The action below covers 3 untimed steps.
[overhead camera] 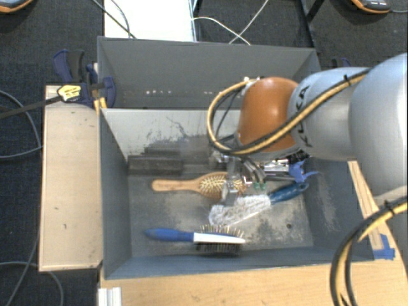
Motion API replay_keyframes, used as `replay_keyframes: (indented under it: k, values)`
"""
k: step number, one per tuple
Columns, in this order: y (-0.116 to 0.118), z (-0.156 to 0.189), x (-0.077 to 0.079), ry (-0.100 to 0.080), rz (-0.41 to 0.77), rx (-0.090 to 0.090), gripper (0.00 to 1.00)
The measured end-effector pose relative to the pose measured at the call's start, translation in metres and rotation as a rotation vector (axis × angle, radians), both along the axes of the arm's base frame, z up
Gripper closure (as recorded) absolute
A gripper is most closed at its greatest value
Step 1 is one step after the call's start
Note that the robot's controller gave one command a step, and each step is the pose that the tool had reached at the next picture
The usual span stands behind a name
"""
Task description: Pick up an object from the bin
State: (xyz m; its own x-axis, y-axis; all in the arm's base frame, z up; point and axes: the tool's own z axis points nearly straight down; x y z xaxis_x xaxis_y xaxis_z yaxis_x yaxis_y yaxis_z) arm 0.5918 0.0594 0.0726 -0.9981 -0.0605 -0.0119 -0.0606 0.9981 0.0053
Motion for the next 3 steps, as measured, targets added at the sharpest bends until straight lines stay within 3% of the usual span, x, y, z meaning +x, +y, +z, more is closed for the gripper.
replay_keyframes:
  k: [1,2,3]
  values:
    - [0.000,-0.001,0.001,0.010,-0.028,0.000,1.00]
    - [0.000,-0.001,0.001,0.009,-0.028,0.000,1.00]
    - [0.000,0.021,-0.001,0.011,-0.029,0.000,1.00]
